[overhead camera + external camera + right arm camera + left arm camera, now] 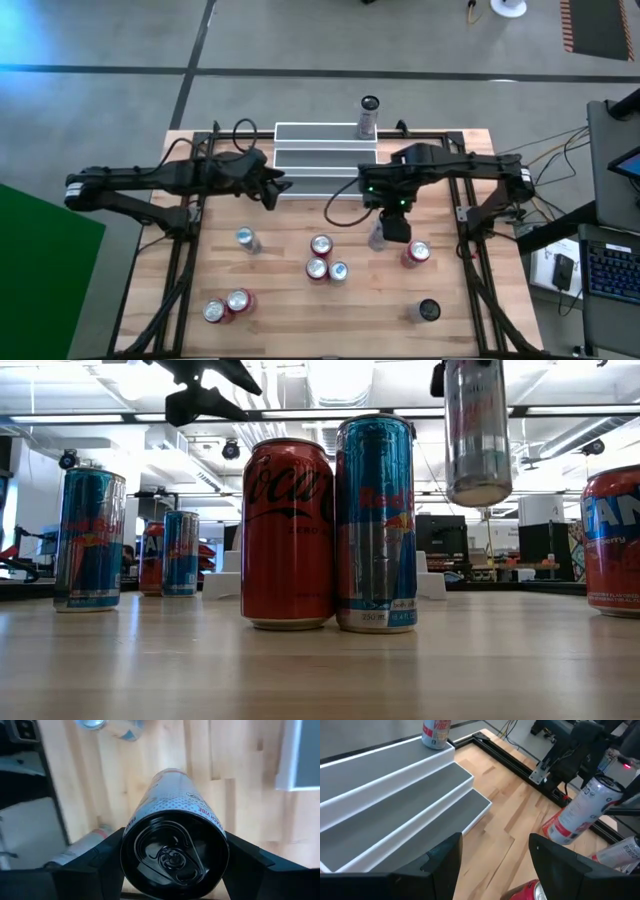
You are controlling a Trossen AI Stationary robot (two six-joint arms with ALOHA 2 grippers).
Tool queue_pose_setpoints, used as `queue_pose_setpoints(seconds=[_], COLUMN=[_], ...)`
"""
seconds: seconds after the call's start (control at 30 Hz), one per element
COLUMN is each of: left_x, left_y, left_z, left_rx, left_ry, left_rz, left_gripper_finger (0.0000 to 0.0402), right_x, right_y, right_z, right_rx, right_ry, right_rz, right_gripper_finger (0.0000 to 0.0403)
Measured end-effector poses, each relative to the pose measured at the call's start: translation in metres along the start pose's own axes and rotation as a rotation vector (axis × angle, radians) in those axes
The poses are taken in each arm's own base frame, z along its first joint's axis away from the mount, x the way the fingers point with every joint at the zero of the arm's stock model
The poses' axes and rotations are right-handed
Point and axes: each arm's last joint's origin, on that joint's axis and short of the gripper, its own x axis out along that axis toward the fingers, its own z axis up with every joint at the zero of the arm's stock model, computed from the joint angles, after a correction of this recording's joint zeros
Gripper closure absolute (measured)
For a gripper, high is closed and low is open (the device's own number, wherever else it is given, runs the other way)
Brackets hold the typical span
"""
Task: Place canned beverage on shelf
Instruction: Put the right white soda can on the middle tier of the shelf aligned with the other white soda can
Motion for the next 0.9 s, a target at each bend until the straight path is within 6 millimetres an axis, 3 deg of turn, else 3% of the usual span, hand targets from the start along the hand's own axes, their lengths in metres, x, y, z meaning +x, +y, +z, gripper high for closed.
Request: queue_pose_setpoints(seconds=[0.17, 0.33, 0.53, 0.9], left_x=[0.004, 0.007, 0.009, 0.009], left_y=[-0.001, -0.002, -0.003, -0.003], left_z=[-0.002, -0.004, -0.003, -0.003], left_rx=[-0.023, -0.039, -0.043, -0.051], left_ry=[0.013, 0.023, 0.016, 0.017], left_rz=[0.003, 0.007, 0.002, 0.003], left_gripper_finger=[0.0187, 0.0187, 0.0187, 0.0187], right_x=[-0.014, -0.035, -0.034, -0.039], right_y=[-0.023, -0.069, -0.124, -0.147], right_z=[0.004, 0.003, 0.010, 0.036], right_rx=[-0.020, 0.036, 0.123, 0.106], right_ry=[-0.061, -0.116, -0.091, -0.118], right_rz=[-0.106, -0.190, -0.257, -0.324], right_gripper_finger=[0.0158, 0.0158, 0.0158, 0.0158])
